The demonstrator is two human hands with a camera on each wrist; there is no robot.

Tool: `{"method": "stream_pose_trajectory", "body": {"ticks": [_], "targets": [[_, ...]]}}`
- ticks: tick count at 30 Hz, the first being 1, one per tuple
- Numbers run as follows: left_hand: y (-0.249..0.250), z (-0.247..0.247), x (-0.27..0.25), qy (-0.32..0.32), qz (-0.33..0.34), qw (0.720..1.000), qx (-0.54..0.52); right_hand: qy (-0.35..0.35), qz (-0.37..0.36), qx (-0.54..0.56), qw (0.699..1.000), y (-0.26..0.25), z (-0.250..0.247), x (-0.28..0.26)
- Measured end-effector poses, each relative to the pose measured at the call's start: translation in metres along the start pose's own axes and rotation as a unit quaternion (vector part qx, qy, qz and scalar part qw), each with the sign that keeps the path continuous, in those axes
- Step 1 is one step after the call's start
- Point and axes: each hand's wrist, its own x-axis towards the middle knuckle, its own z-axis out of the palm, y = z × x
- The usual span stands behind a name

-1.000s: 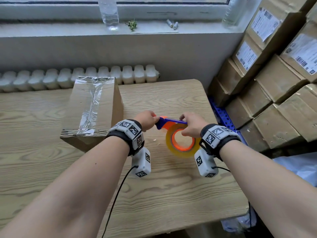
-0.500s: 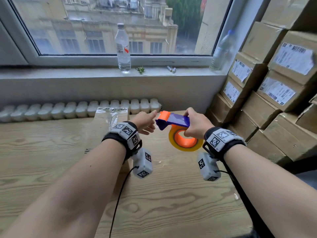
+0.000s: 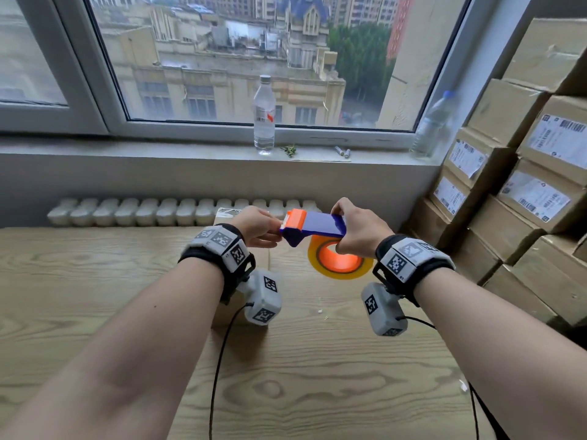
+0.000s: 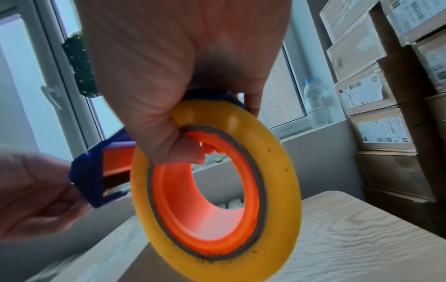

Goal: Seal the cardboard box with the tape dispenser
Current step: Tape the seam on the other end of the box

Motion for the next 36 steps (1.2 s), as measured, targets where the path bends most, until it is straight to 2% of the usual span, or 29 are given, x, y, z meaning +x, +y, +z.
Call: {"method": "stream_pose_trajectory", "body": {"ticks": [7,15,21,25,30,36], "targets": [[-0.011,-0.024,-0.012,-0.01,-0.046,0.997,-0.061,-0.013,-0.017,-0.007,1.0,-0.025,0.006,0.001],[-0.028,-0.042,-0.018,-0.004,-0.072,0.995,-0.075,-0.022,-0.048,-0.006,0.999,-0.047,0.015,0.002],[-0.042,-0.058,-0.019,0.053,-0.061,0.991,-0.106,-0.034,-0.074,0.015,0.997,-0.063,0.024,0.008],[-0.049,-0.068,-0.02,0.074,-0.063,0.993,-0.065,-0.056,-0.099,0.043,0.993,-0.073,0.028,0.013],[-0.057,-0.075,-0.02,0.106,-0.056,0.993,0.003,-0.089,-0.113,0.02,0.989,-0.084,0.025,0.013],[-0.079,-0.089,-0.016,0.135,-0.079,0.987,0.04,-0.128,-0.119,-0.028,0.984,-0.084,0.023,0.008]]}}
